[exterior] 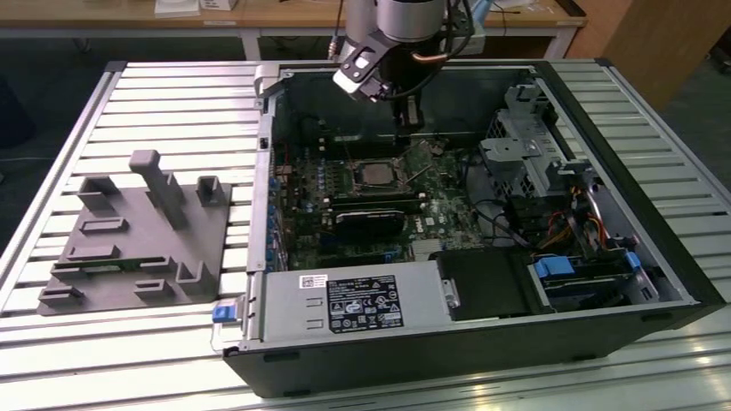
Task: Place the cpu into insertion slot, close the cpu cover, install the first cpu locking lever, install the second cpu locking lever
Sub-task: 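Close the cpu cover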
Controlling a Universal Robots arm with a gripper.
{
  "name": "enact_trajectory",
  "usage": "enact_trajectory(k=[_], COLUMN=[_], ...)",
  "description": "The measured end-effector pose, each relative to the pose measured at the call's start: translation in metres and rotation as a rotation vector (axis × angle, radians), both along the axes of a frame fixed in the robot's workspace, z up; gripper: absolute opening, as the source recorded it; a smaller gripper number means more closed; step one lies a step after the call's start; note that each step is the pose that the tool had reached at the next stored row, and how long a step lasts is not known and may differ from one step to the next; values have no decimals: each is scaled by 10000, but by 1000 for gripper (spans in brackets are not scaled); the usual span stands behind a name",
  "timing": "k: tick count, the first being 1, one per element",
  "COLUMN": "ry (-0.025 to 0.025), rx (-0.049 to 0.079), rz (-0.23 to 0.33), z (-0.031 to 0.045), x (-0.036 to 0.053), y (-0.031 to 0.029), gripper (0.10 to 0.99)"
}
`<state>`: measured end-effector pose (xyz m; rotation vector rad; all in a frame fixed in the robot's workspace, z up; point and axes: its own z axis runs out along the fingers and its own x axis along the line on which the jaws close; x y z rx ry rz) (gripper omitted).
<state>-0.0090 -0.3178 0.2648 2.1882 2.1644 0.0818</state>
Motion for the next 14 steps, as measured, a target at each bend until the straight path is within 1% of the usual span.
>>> enact_trajectory(k=[5, 14], ry=[5, 25], rx=[0, -1], rz=[-2, -1], z=[0, 0], x=[140, 460], y=[0, 0], gripper=[106, 106])
